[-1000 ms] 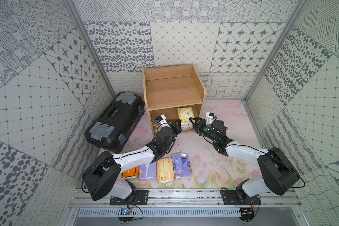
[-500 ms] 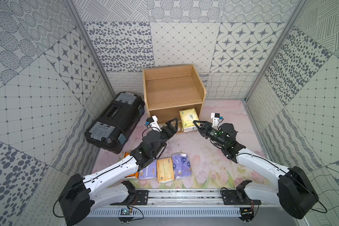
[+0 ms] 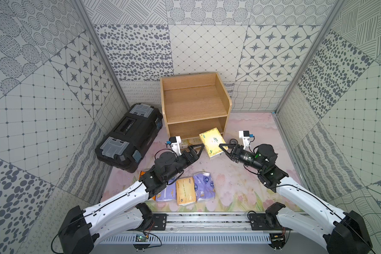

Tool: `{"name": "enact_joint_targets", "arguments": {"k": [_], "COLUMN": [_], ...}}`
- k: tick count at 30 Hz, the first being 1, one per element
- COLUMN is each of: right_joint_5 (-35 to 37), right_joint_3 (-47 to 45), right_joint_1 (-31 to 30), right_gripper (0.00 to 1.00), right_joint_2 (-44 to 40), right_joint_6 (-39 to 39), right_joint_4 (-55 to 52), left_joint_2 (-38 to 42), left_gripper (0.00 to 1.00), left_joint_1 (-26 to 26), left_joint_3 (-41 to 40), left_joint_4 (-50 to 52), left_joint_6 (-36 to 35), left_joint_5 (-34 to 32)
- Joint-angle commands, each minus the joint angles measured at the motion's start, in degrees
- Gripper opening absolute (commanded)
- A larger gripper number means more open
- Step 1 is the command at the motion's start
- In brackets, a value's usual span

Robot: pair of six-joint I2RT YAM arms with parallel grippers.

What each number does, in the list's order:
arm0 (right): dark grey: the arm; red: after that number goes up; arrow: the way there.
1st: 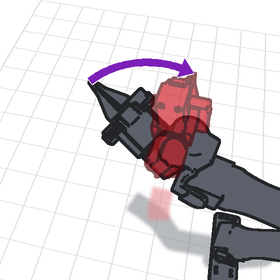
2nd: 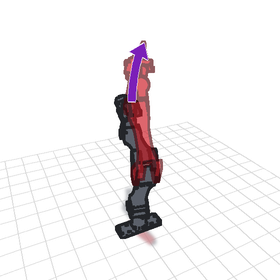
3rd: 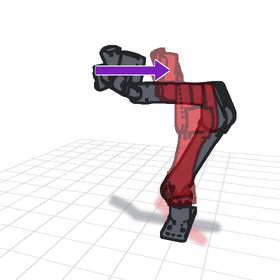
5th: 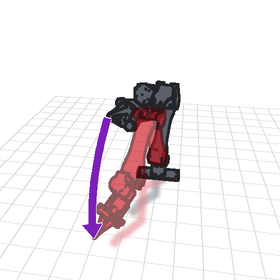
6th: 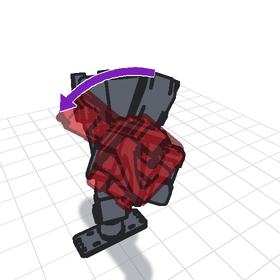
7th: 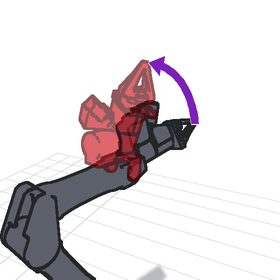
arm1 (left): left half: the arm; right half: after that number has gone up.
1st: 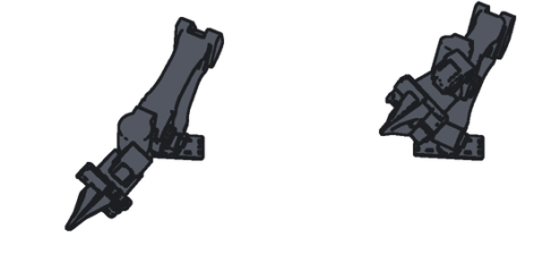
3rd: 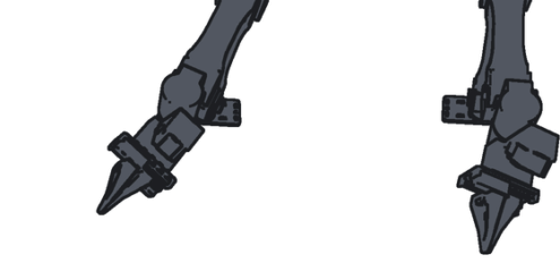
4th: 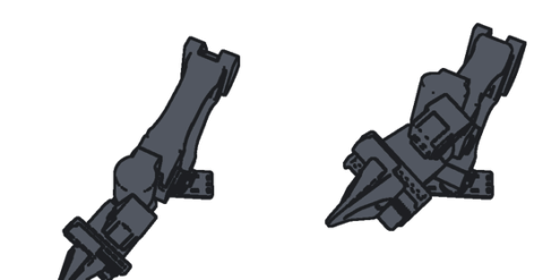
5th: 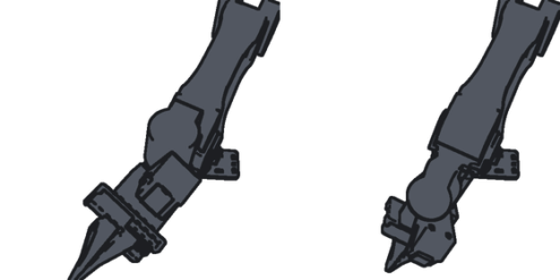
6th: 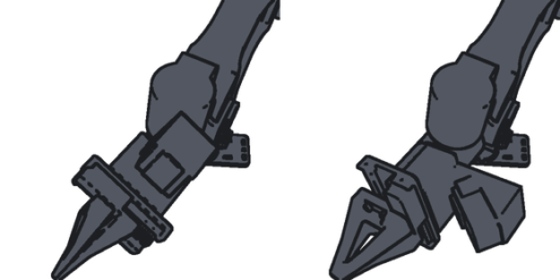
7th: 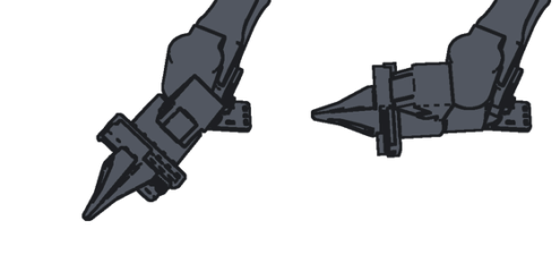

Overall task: Remove the tissue boxes from the shelf
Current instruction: Pick up a box of tissues from the shelf.

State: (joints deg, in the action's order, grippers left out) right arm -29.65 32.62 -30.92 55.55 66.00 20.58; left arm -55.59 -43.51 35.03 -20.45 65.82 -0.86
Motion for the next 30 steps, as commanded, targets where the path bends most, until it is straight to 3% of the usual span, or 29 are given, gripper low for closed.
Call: {"name": "enact_joint_targets", "arguments": {"k": [1, 4, 14, 17, 20, 25, 30], "right_joint_5": [-3.6, -3.7, -1.2, 0.1, 1.9, 10.4, 22.1], "right_joint_3": [-1.2, -1.3, -4.0, -3.8, -3.7, -2.7, -1.9], "right_joint_1": [-0.5, -0.8, -0.9, -0.9, -0.9, -0.8, -0.9], "right_gripper": [0.24, 0.24, 0.25, 0.28, 0.39, 0.83, 0.9], "right_joint_2": [-1.8, -3.1, -7.2, -8.6, -10.6, -16.2, -23.1], "right_joint_6": [0.4, 0.8, -0.7, -2.0, -3.7, -8.7, -13.6], "right_joint_4": [3.3, 3.1, -2.6, -5.8, -9.9, -24.1, -39.0], "left_joint_2": [-3.3, -6.0, -9.7, -9.8, -9.4, -8.7, -7.3], "left_gripper": [0.95, 0.89, 0.41, 0.33, 0.27, 0.22, 0.2], "left_joint_1": [-0.3, -0.4, -1.8, -2.1, -2.3, -2.5, -4.1], "left_joint_3": [-0.1, -0.3, -0.4, -0.3, -0.2, -0.4, -0.9], "left_joint_4": [-9.3, -13.3, -17.3, -17.0, -15.9, -13.0, -6.0], "left_joint_6": [2.0, 2.9, 3.1, 2.8, 2.3, 1.1, -1.6], "left_joint_5": [10.1, 10.6, 8.8, 8.4, 7.8, 6.8, 4.6]}}
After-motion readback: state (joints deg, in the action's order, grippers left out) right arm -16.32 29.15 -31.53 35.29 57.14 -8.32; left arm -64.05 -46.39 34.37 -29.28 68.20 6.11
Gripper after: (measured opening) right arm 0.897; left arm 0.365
